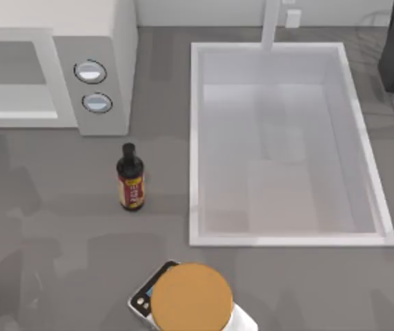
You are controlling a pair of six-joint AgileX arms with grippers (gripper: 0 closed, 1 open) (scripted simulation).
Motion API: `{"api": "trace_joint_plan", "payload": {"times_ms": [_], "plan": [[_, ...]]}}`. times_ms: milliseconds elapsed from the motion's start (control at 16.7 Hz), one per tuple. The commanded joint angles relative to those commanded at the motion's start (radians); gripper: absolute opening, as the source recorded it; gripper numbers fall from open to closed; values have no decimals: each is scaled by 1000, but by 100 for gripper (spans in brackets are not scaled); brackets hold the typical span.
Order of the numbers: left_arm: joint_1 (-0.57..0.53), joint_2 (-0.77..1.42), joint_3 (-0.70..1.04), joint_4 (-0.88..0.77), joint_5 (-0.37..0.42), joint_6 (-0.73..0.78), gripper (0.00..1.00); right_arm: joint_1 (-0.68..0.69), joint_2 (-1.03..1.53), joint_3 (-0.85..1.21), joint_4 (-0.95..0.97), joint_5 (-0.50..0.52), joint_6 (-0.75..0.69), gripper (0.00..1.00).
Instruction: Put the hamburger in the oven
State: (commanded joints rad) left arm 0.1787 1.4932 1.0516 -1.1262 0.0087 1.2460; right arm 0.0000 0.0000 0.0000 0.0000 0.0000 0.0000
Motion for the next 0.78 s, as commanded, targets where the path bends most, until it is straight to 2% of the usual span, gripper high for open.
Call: {"api": "trace_joint_plan", "payload": {"times_ms": [240,420,600,780], "plan": [[1,11,-4,11,1,-6,0,0,0,0,0,0,0,100],[-2,66,-7,97,12,-78,0,0,0,0,0,0,0,100],[-7,144,-7,278,29,-201,0,0,0,0,0,0,0,100],[-12,230,-5,544,48,-349,0,0,0,0,0,0,0,100]]}}
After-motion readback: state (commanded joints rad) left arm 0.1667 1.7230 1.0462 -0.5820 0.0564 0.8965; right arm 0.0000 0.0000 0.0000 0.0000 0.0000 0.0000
